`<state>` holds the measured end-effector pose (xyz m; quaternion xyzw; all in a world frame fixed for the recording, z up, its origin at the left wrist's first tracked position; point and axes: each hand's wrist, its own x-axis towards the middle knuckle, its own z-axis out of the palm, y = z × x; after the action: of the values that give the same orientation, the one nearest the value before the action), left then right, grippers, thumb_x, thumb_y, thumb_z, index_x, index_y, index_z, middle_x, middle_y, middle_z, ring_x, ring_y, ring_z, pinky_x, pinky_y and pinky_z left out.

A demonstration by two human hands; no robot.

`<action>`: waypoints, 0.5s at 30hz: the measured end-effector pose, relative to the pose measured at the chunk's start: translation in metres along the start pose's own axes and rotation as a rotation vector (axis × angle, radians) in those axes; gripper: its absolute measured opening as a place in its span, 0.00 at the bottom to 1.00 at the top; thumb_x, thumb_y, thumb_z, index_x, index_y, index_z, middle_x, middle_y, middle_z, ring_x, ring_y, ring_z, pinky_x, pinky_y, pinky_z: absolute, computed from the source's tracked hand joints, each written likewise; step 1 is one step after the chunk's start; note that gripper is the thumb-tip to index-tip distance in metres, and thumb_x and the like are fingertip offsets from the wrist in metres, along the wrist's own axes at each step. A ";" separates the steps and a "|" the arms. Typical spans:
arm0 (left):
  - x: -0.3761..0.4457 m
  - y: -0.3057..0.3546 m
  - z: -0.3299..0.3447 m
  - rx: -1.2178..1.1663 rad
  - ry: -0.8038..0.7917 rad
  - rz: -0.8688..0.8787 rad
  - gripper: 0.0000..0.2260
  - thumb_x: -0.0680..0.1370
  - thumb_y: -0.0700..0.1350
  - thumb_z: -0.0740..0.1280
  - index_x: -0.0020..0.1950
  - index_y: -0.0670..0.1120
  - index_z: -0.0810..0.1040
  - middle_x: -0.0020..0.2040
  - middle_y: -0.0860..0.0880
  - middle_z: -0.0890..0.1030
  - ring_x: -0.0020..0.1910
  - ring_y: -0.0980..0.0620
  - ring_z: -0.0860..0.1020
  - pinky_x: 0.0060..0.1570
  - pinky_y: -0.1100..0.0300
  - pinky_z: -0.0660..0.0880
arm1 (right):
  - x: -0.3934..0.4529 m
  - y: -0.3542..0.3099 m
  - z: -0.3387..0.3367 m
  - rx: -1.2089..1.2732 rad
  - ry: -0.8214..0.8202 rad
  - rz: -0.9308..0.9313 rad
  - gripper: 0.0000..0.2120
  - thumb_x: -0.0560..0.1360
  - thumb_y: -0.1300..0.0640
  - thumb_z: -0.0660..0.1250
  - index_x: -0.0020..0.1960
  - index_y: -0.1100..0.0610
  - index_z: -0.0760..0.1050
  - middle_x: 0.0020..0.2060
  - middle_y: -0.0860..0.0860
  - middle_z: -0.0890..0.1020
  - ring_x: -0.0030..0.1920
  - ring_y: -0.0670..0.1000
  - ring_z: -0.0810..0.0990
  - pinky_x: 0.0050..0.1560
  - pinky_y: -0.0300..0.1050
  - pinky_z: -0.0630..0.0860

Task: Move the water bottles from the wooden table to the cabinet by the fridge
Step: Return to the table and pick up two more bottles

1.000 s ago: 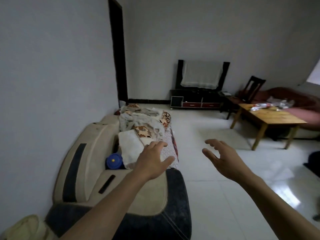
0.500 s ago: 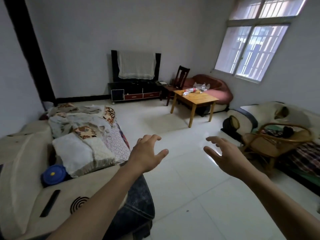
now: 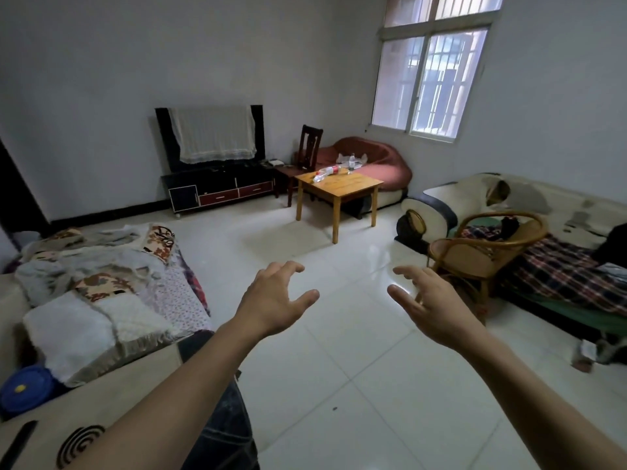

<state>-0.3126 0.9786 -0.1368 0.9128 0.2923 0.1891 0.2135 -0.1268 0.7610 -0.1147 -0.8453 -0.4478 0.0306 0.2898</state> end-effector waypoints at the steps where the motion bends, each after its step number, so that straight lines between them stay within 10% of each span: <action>1: 0.004 0.007 0.007 0.007 -0.006 -0.001 0.26 0.75 0.65 0.64 0.70 0.56 0.68 0.70 0.52 0.71 0.68 0.50 0.69 0.63 0.52 0.72 | 0.001 0.008 -0.005 0.004 -0.003 0.010 0.26 0.78 0.38 0.60 0.72 0.47 0.67 0.68 0.51 0.73 0.59 0.49 0.77 0.61 0.51 0.77; 15: 0.137 -0.020 0.047 -0.014 -0.057 0.024 0.26 0.76 0.63 0.65 0.72 0.55 0.68 0.71 0.53 0.69 0.70 0.51 0.66 0.65 0.53 0.70 | 0.116 0.042 0.002 -0.024 -0.006 0.065 0.28 0.76 0.35 0.59 0.71 0.47 0.68 0.67 0.51 0.74 0.63 0.51 0.76 0.62 0.56 0.77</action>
<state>-0.1958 1.0644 -0.1562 0.9198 0.2737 0.1678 0.2256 -0.0270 0.8334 -0.1141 -0.8628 -0.4212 0.0374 0.2771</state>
